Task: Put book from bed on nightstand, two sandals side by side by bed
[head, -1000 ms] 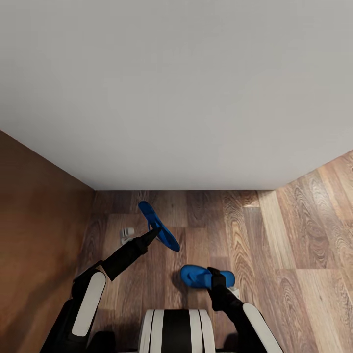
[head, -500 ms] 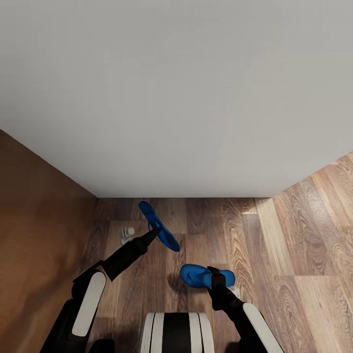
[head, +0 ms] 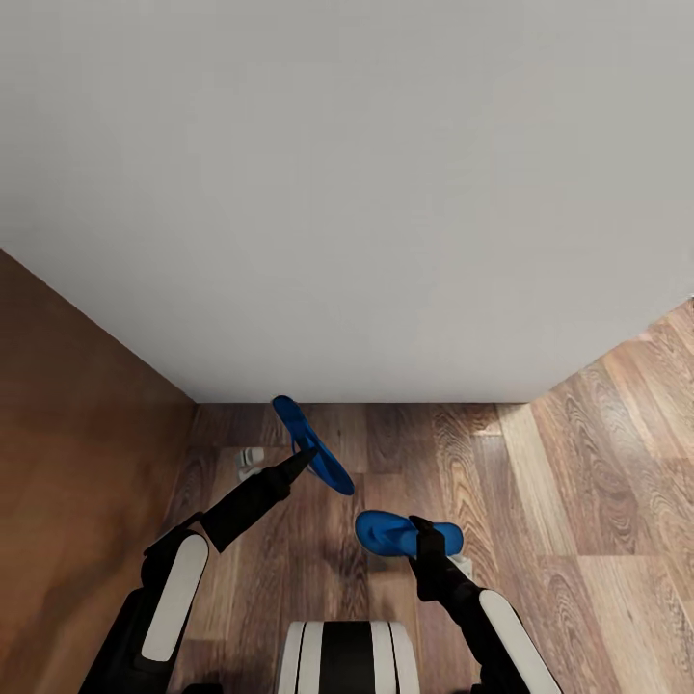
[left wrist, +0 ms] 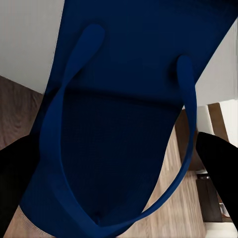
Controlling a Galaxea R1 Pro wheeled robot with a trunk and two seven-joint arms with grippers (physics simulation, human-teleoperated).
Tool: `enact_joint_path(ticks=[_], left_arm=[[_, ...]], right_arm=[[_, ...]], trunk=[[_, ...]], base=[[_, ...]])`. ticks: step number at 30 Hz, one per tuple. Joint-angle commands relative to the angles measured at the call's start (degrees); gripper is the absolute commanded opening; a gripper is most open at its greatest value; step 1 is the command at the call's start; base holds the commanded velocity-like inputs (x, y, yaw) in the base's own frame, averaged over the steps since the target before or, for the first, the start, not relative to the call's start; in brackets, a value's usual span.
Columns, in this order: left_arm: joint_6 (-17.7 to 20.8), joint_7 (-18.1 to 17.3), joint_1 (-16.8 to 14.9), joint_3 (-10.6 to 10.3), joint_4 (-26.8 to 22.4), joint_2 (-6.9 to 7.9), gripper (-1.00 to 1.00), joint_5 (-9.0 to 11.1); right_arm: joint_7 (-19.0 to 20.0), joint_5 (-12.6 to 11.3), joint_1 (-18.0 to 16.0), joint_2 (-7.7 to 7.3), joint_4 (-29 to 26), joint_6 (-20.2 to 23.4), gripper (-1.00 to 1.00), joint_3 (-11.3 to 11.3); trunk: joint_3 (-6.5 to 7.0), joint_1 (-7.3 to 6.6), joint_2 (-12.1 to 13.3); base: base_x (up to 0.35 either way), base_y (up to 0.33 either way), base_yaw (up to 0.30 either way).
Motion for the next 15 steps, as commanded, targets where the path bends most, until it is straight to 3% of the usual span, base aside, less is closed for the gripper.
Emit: enact_joint_path(ticks=[1,15], left_arm=[[0.42,-0.15,-0.02,0.12,0.01,-0.05,-1.00,0.21],[0.40,-0.01,-0.02,0.08,0.08,-0.12,-1.00,0.21]], right_arm=[[-0.31,-0.17,-0.01,0.01,-0.06,0.13,-1.00,-0.05],[-0.30,-0.19,0.00,-0.02,-0.13,0.28,-1.00,-0.05]], trunk=[[0.20,-0.03,0.00],[3.30,-0.39,0.19]], base=[[0.000,0.000,0.000],[0.000,0.000,0.000]])
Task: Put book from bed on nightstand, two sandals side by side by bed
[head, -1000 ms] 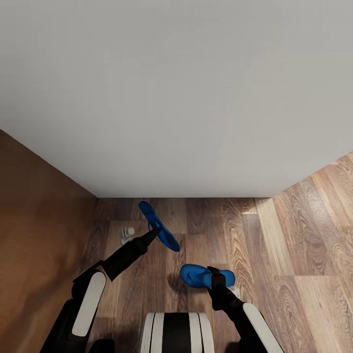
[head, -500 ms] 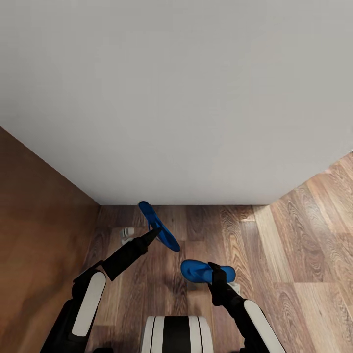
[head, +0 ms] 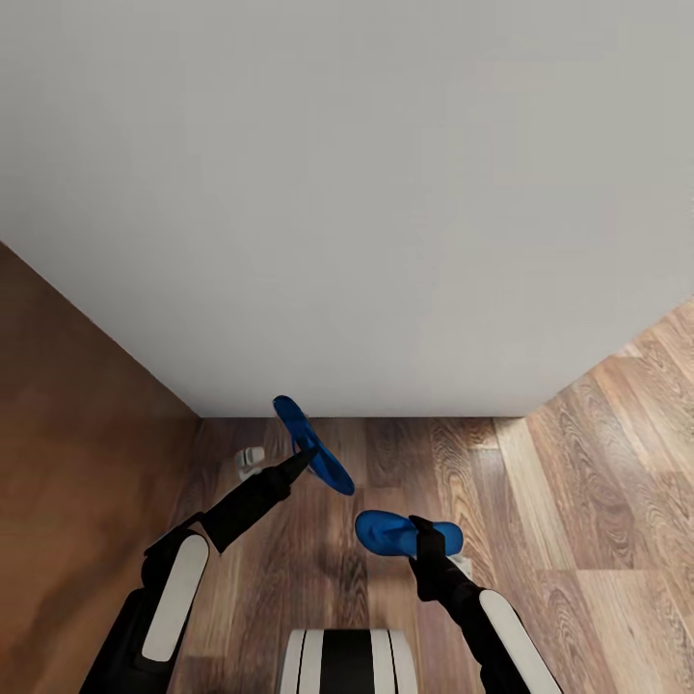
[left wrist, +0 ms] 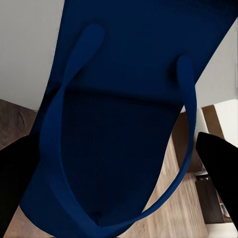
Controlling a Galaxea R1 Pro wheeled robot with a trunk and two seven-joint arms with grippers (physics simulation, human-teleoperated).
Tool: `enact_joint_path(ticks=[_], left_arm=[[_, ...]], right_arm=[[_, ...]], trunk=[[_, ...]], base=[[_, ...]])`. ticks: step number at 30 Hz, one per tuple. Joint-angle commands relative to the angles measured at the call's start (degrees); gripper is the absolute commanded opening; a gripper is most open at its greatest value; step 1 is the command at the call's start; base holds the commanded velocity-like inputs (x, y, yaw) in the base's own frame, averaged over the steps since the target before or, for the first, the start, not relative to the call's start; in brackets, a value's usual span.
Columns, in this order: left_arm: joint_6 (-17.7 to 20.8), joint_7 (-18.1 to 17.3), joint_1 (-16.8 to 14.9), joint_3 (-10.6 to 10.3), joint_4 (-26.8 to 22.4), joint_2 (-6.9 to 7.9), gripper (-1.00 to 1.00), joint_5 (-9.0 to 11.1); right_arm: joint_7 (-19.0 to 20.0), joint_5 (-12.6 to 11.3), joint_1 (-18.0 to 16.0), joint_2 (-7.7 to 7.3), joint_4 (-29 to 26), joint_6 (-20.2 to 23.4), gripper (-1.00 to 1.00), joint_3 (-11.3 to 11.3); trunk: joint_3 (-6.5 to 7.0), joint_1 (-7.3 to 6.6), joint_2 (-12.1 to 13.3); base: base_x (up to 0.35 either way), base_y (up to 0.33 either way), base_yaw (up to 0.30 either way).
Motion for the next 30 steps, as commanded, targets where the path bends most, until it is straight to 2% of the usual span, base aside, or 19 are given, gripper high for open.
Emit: enact_joint_path(ticks=[1,10,18,30], left_arm=[[0.42,-0.14,-0.02,0.12,0.01,-0.05,-1.00,0.20],[0.43,-0.12,-0.02,0.12,0.02,-0.06,-1.00,0.21],[0.43,-0.12,-0.02,0.12,0.02,-0.06,-1.00,0.21],[0.41,-0.12,-0.02,0.12,0.02,-0.06,-1.00,0.21]], right_arm=[[-0.31,-0.18,-0.02,0.02,-0.07,0.12,-1.00,-0.05],[-0.31,-0.13,0.00,-0.01,-0.07,0.20,-1.00,-0.05],[-0.31,-0.12,0.00,0.02,-0.07,0.23,-1.00,-0.05],[-0.31,-0.12,0.02,-0.02,-0.13,0.23,-1.00,-0.05]], trunk=[[0.19,-0.03,0.00],[2.19,-0.26,0.12],[3.96,-0.47,0.23],[6.62,-0.78,0.39]], base=[[0.000,0.000,0.000],[0.000,0.000,-0.166],[0.000,0.000,-0.057],[0.000,0.000,-0.274]])
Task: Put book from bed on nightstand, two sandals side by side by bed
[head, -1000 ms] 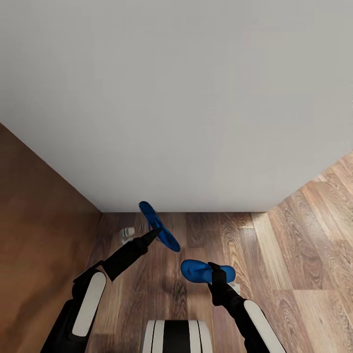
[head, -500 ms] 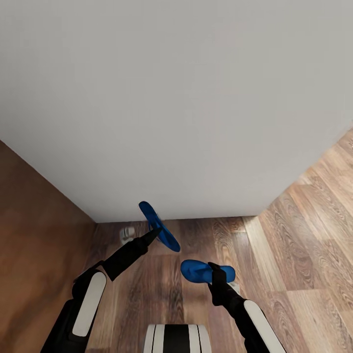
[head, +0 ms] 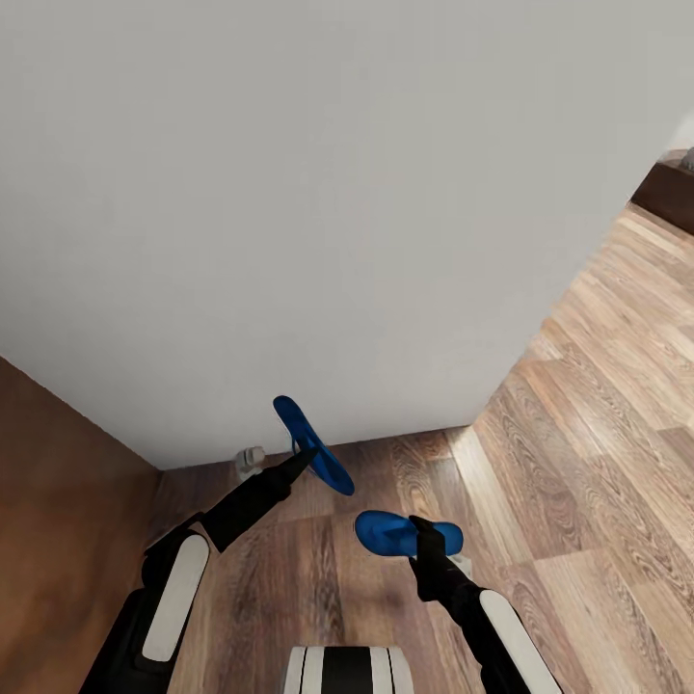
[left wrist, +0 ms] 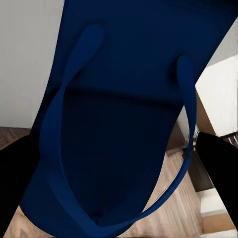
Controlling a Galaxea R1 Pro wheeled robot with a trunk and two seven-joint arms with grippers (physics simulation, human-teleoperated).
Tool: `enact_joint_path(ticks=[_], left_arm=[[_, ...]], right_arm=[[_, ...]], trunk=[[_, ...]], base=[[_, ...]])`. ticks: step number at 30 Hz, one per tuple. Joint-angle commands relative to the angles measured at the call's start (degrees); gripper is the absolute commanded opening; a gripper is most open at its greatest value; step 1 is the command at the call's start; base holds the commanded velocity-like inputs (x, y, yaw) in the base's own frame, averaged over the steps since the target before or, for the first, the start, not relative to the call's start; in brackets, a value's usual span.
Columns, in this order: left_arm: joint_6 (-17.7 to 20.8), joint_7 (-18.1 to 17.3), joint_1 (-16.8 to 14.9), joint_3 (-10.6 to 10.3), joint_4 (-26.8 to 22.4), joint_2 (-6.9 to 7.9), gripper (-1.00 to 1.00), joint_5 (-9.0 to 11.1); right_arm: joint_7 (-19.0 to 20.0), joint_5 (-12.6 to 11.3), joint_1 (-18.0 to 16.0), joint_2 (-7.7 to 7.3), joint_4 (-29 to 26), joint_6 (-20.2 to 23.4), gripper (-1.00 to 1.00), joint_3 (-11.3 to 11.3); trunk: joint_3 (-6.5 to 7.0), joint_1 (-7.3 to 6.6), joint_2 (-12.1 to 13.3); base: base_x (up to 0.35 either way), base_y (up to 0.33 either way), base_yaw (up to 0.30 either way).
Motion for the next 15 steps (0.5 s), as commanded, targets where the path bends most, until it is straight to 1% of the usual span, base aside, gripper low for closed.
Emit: enact_joint_path(ticks=[1,8,11,14,15], left_arm=[[0.44,-0.15,-0.01,0.13,-0.01,-0.04,-1.00,0.25],[0.37,0.03,-0.01,0.13,0.10,-0.10,-1.00,0.20],[0.37,1.45,-0.01,-0.04,1.87,-0.07,-1.00,-0.32],[0.36,3.86,-0.01,-0.36,3.14,0.07,-1.00,-1.27],[0.33,4.22,-0.01,-0.40,4.31,0.14,-1.00,-1.44]], right_arm=[[-0.31,-0.17,-0.04,0.04,-0.05,0.14,-1.00,-0.04],[-0.31,-0.17,-0.04,0.01,-0.02,0.14,-1.00,-0.04],[-0.31,-0.17,-0.03,0.01,0.00,0.14,-1.00,-0.04],[-0.31,-0.17,-0.04,0.00,0.01,0.14,-1.00,-0.04],[-0.31,-0.17,-0.02,-0.01,0.01,0.14,-1.00,-0.04]], trunk=[[0.19,-0.03,0.00],[1.74,-0.21,0.09],[2.41,-0.29,0.13],[3.07,-0.37,0.18],[3.29,-0.39,0.19]], base=[[0.000,0.000,-0.284],[0.000,0.000,-0.285],[0.000,0.000,-0.285],[0.000,0.000,-0.285],[0.000,0.000,-0.285]])
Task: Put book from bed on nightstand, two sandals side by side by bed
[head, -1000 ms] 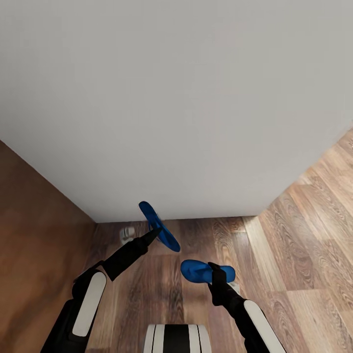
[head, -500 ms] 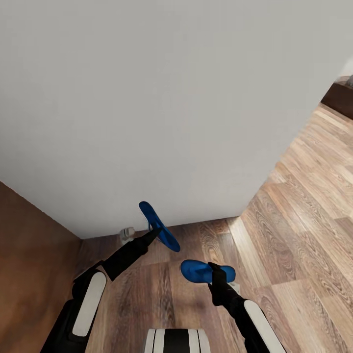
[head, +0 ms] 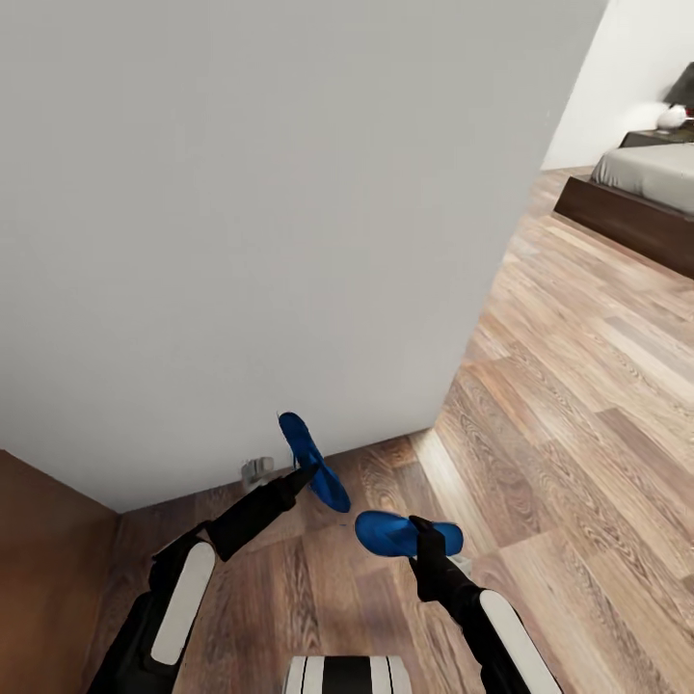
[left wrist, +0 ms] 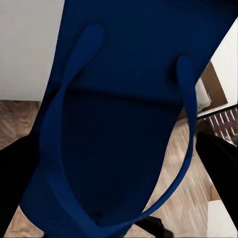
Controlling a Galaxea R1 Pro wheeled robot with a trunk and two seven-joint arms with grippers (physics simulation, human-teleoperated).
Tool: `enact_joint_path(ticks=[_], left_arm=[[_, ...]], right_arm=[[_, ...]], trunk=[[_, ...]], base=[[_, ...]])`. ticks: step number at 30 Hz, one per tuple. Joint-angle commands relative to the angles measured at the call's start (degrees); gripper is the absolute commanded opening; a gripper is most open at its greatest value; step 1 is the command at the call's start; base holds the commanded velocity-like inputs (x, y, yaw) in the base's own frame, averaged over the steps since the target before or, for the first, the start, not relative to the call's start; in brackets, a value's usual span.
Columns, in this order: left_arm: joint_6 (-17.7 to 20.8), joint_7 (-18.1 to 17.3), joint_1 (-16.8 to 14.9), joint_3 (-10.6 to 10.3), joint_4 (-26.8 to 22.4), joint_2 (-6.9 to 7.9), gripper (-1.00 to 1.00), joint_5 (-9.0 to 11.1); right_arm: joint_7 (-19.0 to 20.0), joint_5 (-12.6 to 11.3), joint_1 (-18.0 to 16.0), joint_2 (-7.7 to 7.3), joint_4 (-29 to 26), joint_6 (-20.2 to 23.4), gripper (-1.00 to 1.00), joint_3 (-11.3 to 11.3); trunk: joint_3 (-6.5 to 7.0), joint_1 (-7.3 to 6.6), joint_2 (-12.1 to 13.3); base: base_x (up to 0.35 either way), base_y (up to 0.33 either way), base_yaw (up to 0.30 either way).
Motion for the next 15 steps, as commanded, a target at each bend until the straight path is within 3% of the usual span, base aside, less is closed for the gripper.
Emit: enact_joint_path(ticks=[1,2,6,11,13,15], left_arm=[[-0.01,0.16,-0.02,0.12,4.16,0.05,-1.00,0.34],[-2.73,0.32,-0.02,0.09,8.67,0.10,-1.00,0.17],[-4.76,0.53,-0.02,0.07,11.32,0.11,-1.00,-0.05],[-5.02,0.48,-0.02,-0.07,11.90,0.01,-1.00,-7.06],[-5.04,0.47,-0.02,-0.10,11.92,-0.04,-1.00,-7.96],[-5.04,0.47,-0.02,-0.10,11.93,-0.05,-1.00,-8.32]], right_arm=[[-0.31,-0.18,-0.04,0.01,-0.07,0.13,-1.00,-0.04],[-0.31,-0.18,-0.04,0.04,-0.07,0.13,-1.00,-0.04],[-0.31,-0.18,-0.04,0.04,-0.06,0.13,-1.00,-0.04],[-0.46,-0.07,-0.03,0.02,0.02,0.06,-1.00,-0.01],[-0.58,-0.02,-0.02,-0.20,-0.02,0.05,-1.00,-0.02],[-0.63,0.04,0.05,-3.18,0.09,0.06,-1.00,-0.03]], trunk=[[0.19,-0.04,0.00],[0.41,-0.06,0.01],[1.30,-0.17,0.06],[2.41,-0.30,0.13],[2.85,-0.35,0.16],[3.29,-0.40,0.19]], base=[[0.000,0.000,-0.285],[0.000,0.000,-0.285],[0.000,0.000,-0.285],[0.000,0.000,-0.284],[0.000,0.000,-0.276],[0.000,0.000,-0.264]])
